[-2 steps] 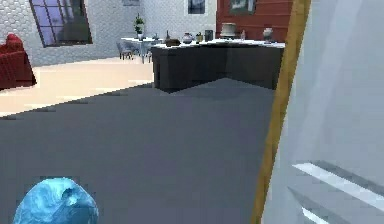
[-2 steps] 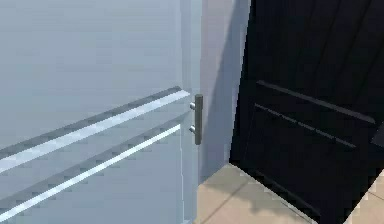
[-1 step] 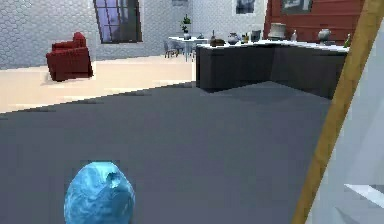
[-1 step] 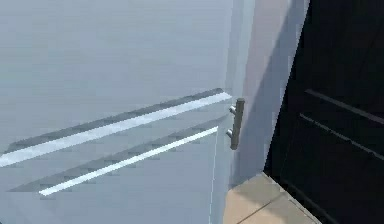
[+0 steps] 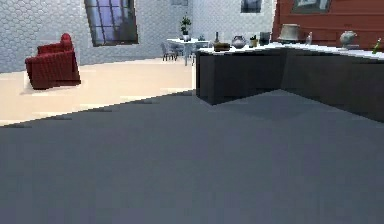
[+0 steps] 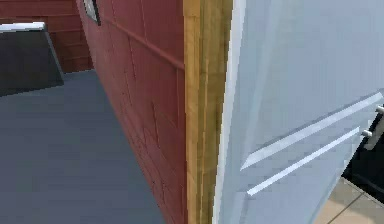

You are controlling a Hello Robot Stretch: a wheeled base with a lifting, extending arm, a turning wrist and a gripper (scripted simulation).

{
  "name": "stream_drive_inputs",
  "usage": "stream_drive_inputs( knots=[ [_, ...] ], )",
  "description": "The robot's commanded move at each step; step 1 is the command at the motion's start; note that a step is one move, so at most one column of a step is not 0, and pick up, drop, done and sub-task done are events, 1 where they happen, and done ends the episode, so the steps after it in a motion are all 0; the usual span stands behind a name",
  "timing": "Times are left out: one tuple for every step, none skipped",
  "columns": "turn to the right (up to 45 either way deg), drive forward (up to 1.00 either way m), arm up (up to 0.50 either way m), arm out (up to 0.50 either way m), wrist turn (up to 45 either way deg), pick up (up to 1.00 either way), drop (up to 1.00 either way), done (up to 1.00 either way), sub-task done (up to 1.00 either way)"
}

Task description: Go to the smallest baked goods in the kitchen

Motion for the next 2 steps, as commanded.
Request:
stream_drive_inputs(
  knots=[
    [9.0, 0.00, 0.00, 0.00, 0.0, 0.00, 0.00, 0.00, 0.00],
    [0.0, 1.00, 0.00, 0.00, 0.0, 0.00, 0.00, 0.00, 0.00]
  ],
)
